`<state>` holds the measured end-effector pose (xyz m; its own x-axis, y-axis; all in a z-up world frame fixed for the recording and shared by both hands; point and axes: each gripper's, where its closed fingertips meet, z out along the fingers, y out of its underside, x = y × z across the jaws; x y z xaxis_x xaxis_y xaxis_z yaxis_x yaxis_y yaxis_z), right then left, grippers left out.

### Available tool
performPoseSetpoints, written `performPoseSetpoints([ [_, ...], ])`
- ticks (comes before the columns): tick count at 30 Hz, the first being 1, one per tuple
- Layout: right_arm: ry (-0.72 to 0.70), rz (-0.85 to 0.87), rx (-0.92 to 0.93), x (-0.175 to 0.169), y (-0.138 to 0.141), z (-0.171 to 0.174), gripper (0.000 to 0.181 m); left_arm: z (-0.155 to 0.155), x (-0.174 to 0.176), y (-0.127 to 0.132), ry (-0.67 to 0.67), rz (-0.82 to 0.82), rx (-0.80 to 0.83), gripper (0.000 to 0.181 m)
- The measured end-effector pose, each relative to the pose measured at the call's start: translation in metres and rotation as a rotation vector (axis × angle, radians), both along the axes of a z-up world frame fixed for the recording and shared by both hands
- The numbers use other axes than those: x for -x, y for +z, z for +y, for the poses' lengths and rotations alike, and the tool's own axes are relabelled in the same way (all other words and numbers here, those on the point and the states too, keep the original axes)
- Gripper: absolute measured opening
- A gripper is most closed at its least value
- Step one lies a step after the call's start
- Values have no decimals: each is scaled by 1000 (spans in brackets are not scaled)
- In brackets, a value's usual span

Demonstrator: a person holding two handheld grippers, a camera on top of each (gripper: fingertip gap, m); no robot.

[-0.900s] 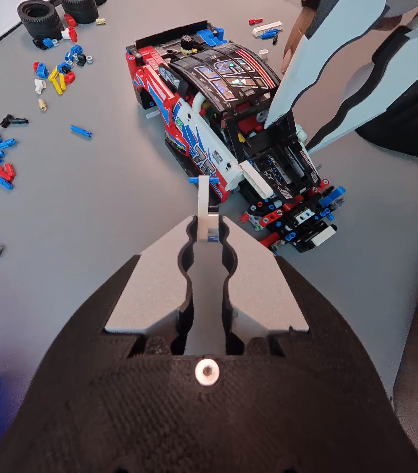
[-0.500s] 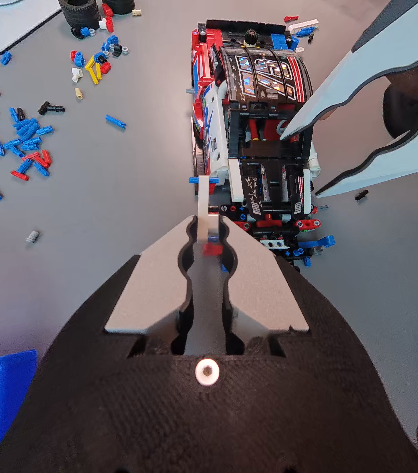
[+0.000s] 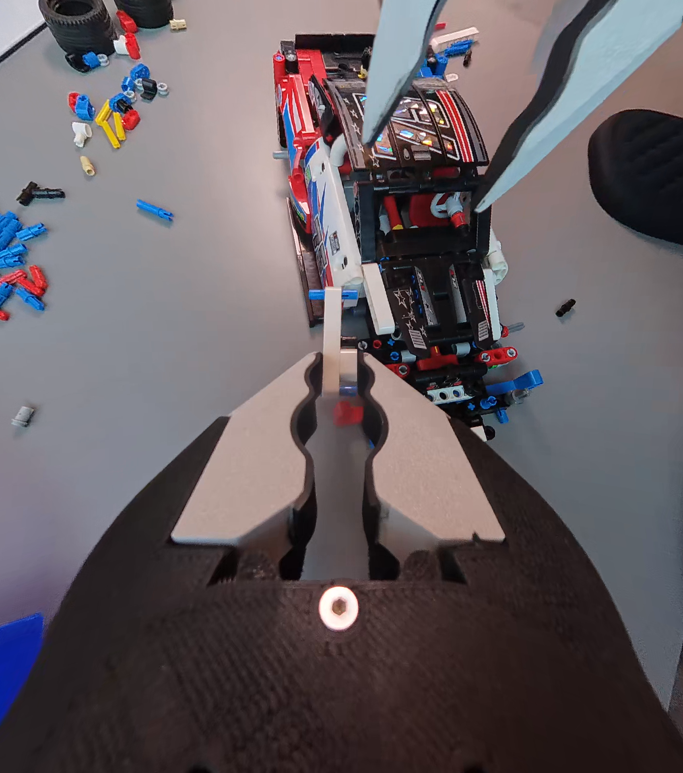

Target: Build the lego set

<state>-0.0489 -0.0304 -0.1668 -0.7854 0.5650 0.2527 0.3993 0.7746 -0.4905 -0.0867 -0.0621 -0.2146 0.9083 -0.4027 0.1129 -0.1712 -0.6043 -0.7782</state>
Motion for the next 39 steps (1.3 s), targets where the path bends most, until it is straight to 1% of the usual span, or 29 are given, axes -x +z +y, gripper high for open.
performPoseSetpoints([
  [1,22,-20,18,7,-3,0,44,1,0,1,2,6,-3,14],
  [5,102,-156,31,19,-27,0,45,0,-1,0,0,24,3,14],
  [7,145,-179,22,23,-35,-2,46,0,-4,1,-4,20,0,14],
  [10,167,-204,36,27,-38,-4,46,1,-6,2,-2,27,-11,14],
  [14,176,-258,113,31,-39,-7,41,2,-7,2,-9,33,-11,14],
  [15,174,-273,133,32,-40,-7,40,2,-7,2,-11,36,-12,14],
  [19,177,-393,218,30,-44,-8,21,2,-9,4,-25,9,-35,15],
  [24,207,-471,261,29,-46,-8,14,1,-14,9,-51,-97,-57,16],
  [27,246,-482,247,27,-47,-9,14,-1,-19,11,-81,-206,-47,20],
  [30,267,-470,212,26,-46,-9,13,-5,-23,12,-110,-292,-36,28],
  [34,277,-463,161,25,-46,-9,13,-6,-24,6,-129,-269,-21,32],
  [39,287,-467,114,23,-46,-10,13,-2,-28,-1,-136,-219,-9,26],
])
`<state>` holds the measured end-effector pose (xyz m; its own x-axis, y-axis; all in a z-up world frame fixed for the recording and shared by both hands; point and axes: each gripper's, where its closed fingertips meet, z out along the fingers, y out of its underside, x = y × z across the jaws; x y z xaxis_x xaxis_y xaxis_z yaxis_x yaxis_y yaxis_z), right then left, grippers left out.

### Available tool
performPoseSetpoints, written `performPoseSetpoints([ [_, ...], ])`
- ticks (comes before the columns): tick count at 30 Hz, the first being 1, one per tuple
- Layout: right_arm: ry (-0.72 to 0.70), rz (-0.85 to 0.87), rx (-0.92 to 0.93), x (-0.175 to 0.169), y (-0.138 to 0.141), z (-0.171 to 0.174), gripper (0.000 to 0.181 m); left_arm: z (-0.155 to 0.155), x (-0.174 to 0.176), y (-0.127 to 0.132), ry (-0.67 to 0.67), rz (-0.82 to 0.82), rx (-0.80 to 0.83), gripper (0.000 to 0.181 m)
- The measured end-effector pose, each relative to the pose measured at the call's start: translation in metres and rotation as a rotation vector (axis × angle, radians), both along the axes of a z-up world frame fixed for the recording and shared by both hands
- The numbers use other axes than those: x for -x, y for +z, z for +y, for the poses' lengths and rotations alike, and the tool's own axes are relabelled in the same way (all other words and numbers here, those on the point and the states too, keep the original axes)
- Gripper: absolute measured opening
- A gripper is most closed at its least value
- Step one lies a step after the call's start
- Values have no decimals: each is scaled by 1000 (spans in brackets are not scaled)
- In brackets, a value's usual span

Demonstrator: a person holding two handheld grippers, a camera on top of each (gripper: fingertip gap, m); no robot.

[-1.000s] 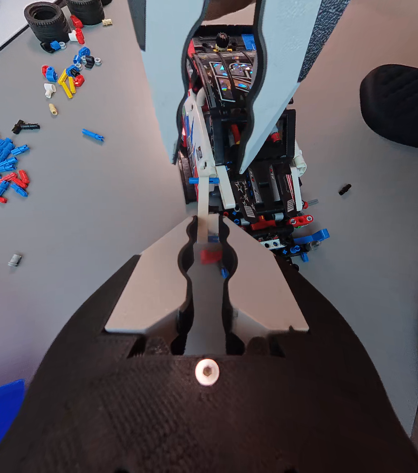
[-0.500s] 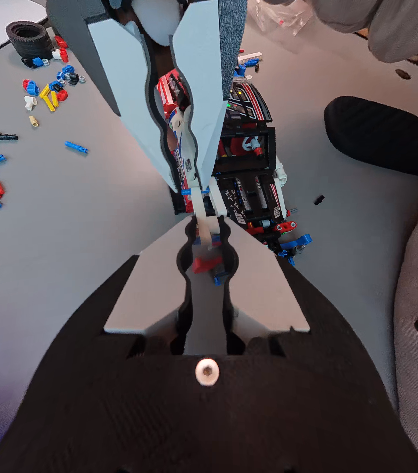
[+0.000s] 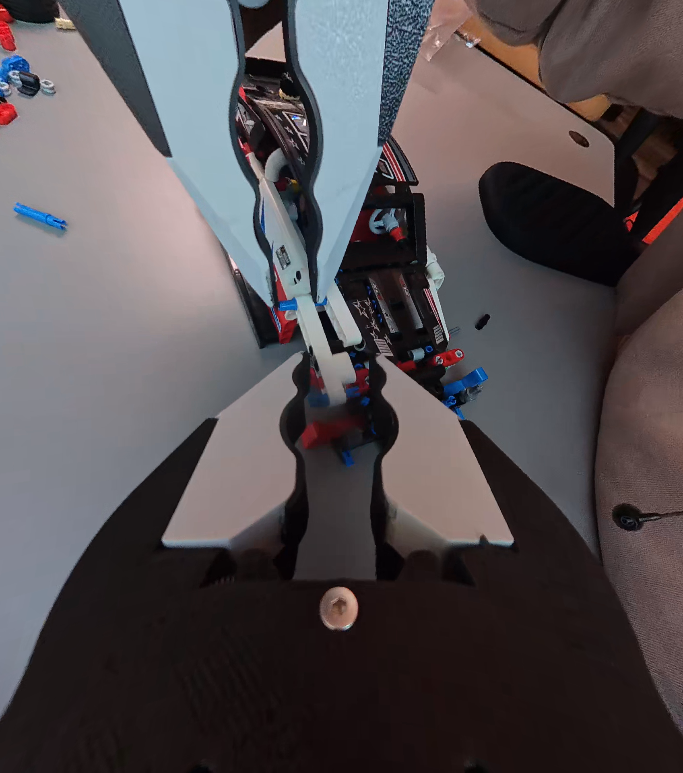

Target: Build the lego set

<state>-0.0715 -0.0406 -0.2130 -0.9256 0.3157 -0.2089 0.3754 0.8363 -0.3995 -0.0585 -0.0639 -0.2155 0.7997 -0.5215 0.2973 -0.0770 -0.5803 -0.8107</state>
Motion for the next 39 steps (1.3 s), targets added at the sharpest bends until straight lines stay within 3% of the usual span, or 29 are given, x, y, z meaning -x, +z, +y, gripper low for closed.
performPoseSetpoints([
  [25,-57,10,104,-4,0,-1,14,4,-3,2,41,-42,4,23],
  [29,-58,5,132,-4,1,0,13,2,-1,-5,38,-4,35,31],
  [37,-54,9,130,-4,1,-1,13,-2,-9,-9,-15,-31,71,25],
  [39,-51,3,132,-5,2,-2,5,-2,-10,-9,-16,-42,77,25],
])
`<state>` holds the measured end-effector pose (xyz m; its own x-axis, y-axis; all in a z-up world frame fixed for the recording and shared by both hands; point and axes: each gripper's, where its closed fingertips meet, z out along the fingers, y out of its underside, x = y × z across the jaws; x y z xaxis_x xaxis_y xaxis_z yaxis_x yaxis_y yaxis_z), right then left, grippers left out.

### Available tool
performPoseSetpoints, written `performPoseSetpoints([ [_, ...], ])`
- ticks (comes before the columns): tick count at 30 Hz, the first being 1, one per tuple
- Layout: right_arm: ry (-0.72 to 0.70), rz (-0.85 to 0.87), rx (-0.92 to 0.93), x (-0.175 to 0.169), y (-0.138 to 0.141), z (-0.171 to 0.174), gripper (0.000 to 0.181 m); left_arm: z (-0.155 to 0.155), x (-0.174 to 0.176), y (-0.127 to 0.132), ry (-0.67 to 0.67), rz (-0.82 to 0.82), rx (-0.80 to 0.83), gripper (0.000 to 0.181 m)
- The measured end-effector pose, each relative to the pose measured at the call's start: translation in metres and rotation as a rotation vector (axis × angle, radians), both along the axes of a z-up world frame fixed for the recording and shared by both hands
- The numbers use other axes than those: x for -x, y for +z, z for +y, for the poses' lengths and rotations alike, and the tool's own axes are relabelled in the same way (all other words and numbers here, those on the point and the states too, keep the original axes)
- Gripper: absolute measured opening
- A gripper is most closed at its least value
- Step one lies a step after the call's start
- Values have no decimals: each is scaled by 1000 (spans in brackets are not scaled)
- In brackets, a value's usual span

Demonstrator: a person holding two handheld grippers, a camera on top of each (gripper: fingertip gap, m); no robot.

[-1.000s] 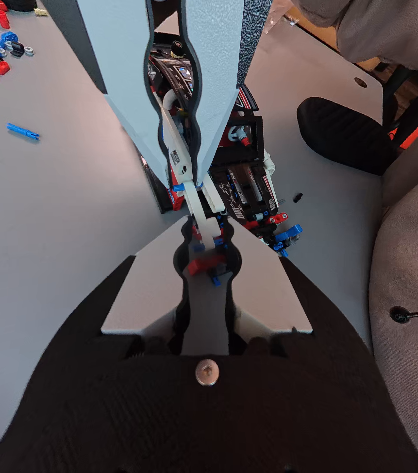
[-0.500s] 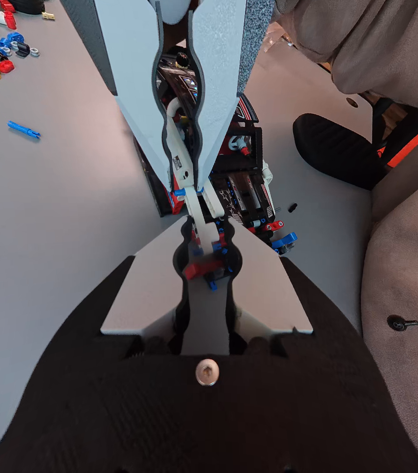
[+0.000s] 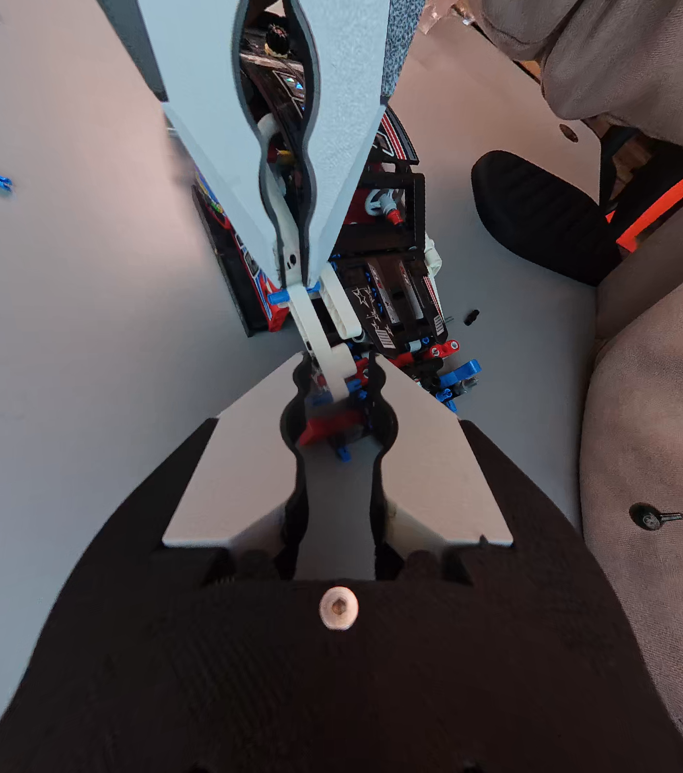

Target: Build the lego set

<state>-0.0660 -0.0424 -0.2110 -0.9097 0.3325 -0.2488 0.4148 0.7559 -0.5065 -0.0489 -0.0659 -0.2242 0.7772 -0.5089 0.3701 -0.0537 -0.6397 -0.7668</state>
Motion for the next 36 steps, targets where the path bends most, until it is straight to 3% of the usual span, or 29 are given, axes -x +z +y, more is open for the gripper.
performPoseSetpoints([
  [8,-15,35,-11,2,1,1,0,0,-2,-1,-4,1,2,25],
  [12,-41,64,3,4,5,0,9,0,-2,-1,1,-8,8,24],
  [15,-88,111,10,2,13,5,25,0,-2,-1,2,-11,11,24],
  [20,-201,149,-18,-14,28,39,83,0,-2,0,-2,-22,15,24],
  [23,-219,168,-80,-31,36,63,103,0,-2,0,-8,-27,19,25],
  [26,-185,188,-259,-41,20,81,112,0,-2,-1,-16,-29,26,25],
  [29,-127,153,-340,-50,-9,76,114,1,-1,-1,-29,-18,36,25],
  [36,-227,146,-327,-60,-16,71,114,4,2,-1,-82,35,64,24],
])
